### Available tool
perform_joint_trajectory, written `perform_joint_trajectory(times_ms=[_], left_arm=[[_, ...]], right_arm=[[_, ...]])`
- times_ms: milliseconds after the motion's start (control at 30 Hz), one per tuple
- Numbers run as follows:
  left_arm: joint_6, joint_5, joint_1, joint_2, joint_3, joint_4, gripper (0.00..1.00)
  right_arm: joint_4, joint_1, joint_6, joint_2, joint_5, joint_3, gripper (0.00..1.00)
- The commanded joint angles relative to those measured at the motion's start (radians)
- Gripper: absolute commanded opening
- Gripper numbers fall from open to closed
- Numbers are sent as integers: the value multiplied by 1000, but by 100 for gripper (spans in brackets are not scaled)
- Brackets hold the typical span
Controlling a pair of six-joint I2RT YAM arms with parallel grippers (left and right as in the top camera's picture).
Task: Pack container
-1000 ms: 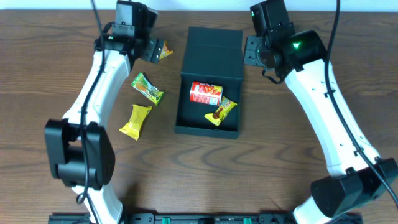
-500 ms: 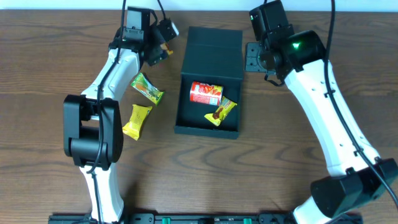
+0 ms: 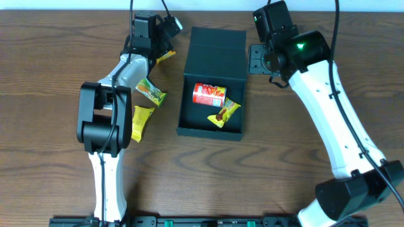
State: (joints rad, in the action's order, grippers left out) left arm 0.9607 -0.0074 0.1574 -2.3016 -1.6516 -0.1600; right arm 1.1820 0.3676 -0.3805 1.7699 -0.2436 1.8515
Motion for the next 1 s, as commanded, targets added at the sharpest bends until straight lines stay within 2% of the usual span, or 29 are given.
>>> perform_joint_trajectory(times_ms=[0,633,767,900,967], left_arm=[[-23,-27,-7,-34,-19,3,95],[-16,-161,-5,-1,-19,34,95],[-59,-164,-1,61,-19,164,95],[-194,-185,19,161,-19,376,95],[-268,-181,24,214,-19,434,95]], right_arm=[[0,-8,16,-2,-11,5,64],[7,-8,15,0,-11,1,66],[7,-8,15,0,-11,1,67],[7,-8,12,0,-11,1,67],[7,-8,11,0,-10,1,68]])
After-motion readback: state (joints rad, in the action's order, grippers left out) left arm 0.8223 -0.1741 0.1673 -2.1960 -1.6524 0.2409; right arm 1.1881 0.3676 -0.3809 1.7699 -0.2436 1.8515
